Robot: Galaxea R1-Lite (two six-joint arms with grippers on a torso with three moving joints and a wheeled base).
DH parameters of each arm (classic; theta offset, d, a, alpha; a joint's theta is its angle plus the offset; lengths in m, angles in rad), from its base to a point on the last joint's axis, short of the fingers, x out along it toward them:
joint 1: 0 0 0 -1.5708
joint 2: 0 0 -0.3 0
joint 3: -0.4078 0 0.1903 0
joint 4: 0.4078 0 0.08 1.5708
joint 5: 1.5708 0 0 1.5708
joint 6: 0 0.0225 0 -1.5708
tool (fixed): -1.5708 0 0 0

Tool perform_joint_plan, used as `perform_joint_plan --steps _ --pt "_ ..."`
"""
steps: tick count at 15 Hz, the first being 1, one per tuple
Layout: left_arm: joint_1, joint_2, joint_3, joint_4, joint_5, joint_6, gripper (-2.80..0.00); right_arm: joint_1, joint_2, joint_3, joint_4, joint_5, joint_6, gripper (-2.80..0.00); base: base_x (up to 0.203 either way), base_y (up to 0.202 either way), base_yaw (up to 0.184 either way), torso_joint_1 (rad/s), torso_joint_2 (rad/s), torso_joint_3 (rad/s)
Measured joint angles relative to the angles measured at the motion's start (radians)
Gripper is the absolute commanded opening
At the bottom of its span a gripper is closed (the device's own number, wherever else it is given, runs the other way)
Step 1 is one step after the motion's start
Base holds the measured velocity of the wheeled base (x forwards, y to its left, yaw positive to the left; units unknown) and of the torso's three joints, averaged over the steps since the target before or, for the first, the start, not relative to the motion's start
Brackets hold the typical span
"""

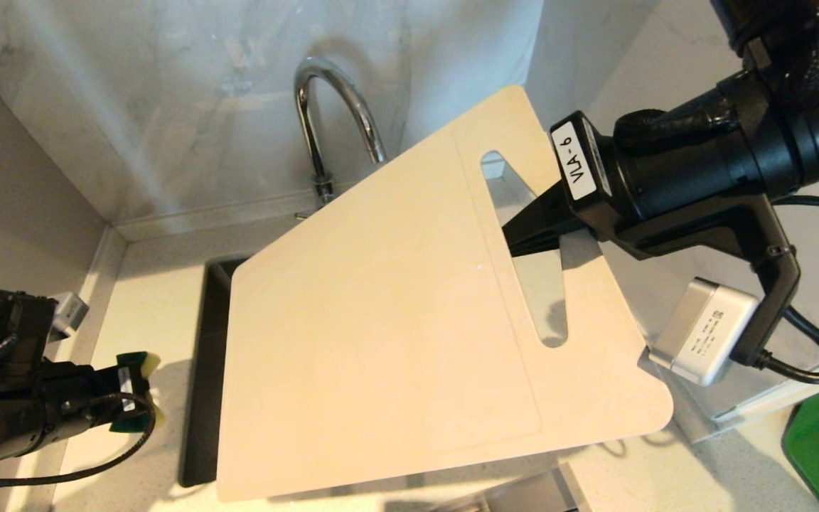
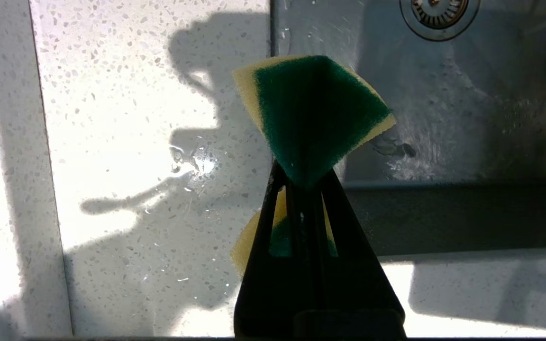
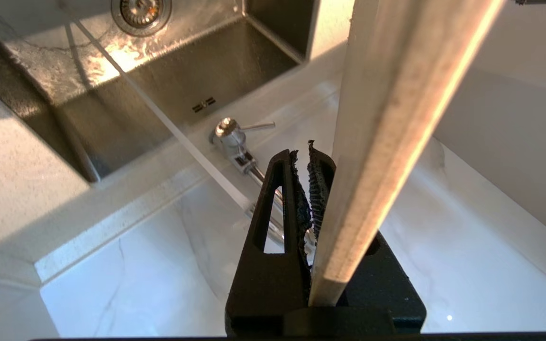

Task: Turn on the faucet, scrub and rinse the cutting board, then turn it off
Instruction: Put down the cleaning cloth

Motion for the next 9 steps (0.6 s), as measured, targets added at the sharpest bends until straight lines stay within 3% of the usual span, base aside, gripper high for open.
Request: perform_joint_plan --steps 6,9 --pt "0.000 -0.006 0.000 0.002 -0.001 -0.008 -2.80 -0.001 -0.076 -0.009 -0.016 -0.009 0.000 -2.80 0.000 0.000 0.000 0.000 0.00 0.000" --pt "0.000 -0.009 0.004 0.003 -0.001 -0.011 -2.80 -0.002 -0.107 -0.010 -0.098 -0.012 0.000 -2.80 0.000 0.000 0.000 0.000 0.00 0.000"
